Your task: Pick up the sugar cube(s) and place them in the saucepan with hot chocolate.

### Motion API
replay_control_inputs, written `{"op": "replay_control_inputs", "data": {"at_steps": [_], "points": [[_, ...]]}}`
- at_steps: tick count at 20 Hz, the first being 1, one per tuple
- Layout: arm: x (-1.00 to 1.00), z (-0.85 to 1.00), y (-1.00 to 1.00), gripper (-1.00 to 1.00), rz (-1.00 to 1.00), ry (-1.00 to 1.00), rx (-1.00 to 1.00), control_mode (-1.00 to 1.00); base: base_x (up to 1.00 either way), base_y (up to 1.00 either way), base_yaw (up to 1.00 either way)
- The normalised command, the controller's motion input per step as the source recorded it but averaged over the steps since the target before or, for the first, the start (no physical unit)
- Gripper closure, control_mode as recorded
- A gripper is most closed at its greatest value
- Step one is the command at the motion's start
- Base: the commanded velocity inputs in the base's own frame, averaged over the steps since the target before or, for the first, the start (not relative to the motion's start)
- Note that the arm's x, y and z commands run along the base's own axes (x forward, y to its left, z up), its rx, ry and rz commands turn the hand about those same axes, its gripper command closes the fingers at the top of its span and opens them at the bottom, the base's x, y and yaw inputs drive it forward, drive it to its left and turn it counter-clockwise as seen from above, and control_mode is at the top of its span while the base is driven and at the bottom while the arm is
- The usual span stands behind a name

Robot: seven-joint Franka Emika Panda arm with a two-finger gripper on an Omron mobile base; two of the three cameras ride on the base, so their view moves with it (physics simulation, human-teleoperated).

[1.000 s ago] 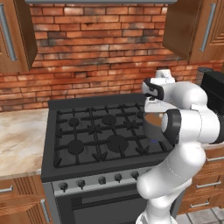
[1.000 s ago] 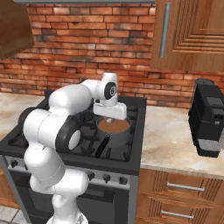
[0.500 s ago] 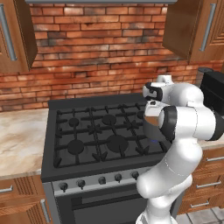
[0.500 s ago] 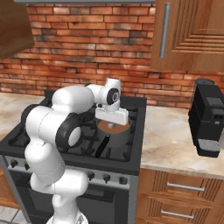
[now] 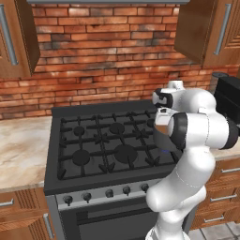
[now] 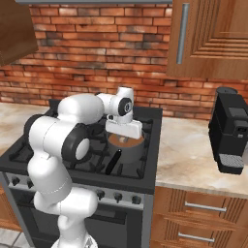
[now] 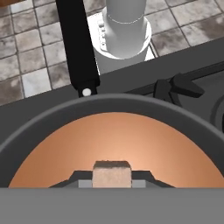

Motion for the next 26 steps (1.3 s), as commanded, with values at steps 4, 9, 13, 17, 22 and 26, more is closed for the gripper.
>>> {"op": "replay_control_inputs", "data": {"at_steps": [4,9,13,17,22,26], "points": [[0.00,0.00,0.00,-1.00,0.00,0.00,0.00,-1.00,0.00,0.00,0.00],[0.00,0.00,0.00,-1.00,0.00,0.00,0.00,-1.00,0.00,0.00,0.00],[0.00,0.06,0.00,-1.00,0.00,0.00,0.00,-1.00,0.00,0.00,0.00],[-0.03,0.25,0.00,-1.00,0.00,-0.01,0.00,-1.00,0.00,0.00,0.00],[-0.20,0.53,0.00,-1.00,0.00,-0.09,0.00,-1.00,0.00,0.00,0.00],[-0.33,0.61,0.00,-1.00,0.00,-0.10,0.00,-1.00,0.00,0.00,0.00]]}}
